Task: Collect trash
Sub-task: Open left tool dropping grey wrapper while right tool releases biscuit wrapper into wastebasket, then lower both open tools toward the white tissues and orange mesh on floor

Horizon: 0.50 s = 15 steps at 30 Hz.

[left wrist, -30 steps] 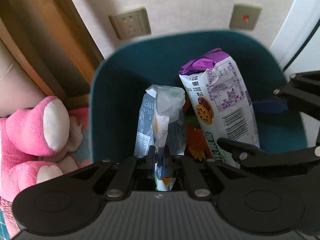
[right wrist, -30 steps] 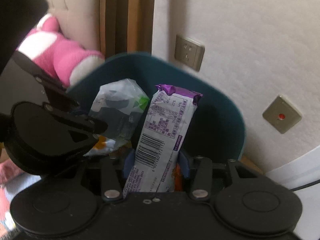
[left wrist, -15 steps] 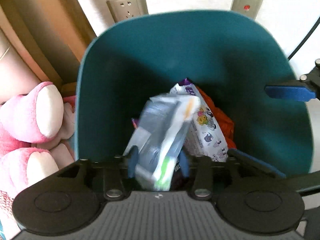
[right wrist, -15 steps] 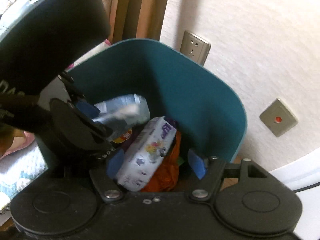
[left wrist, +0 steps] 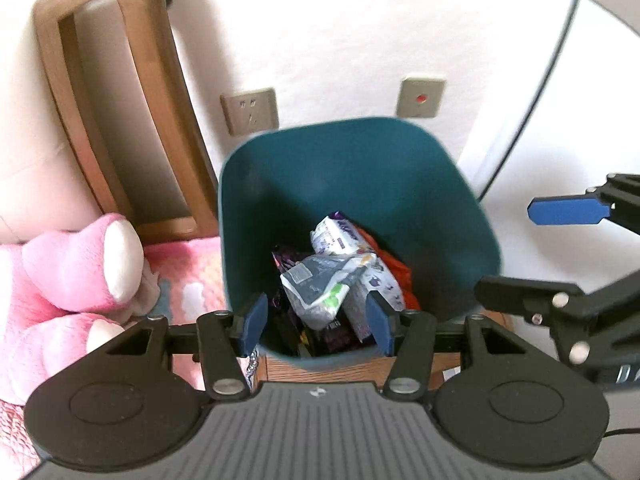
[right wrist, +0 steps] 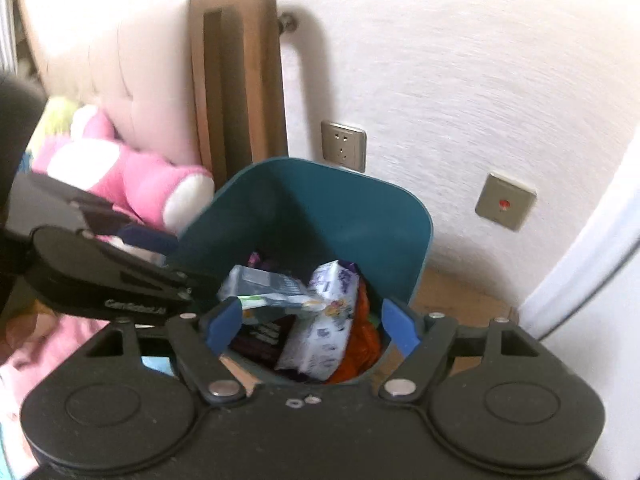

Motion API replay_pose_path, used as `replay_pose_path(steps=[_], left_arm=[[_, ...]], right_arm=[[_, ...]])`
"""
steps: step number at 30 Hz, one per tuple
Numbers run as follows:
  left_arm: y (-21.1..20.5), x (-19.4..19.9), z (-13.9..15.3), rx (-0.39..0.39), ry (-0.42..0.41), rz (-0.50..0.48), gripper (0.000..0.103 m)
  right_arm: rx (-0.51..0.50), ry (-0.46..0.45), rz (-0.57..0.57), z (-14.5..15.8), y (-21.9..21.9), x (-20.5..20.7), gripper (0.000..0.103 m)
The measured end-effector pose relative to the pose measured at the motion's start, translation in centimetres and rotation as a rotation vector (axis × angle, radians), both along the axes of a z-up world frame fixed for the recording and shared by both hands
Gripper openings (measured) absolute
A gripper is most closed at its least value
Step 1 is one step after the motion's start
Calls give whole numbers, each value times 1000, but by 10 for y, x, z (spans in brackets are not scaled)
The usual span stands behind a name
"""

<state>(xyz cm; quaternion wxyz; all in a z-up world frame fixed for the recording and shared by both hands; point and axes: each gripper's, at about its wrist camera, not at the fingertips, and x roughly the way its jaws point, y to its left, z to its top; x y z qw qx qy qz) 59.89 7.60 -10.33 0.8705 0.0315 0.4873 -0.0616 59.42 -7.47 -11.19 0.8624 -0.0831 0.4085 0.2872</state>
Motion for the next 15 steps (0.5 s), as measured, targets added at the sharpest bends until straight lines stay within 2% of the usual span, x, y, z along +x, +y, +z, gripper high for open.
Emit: replay_pose_path(steps=[5, 9, 15], left_arm=[[9, -46, 17, -18, -56, -43, 55], [19, -85, 21, -37, -89, -76, 66], [26, -133, 1, -74, -75, -120, 77]], right_arm=[[68, -4, -89, 10, -16, -38, 80], [105, -1, -128, 8, -22, -76, 85], [109, 26, -182, -16, -24, -127, 92]])
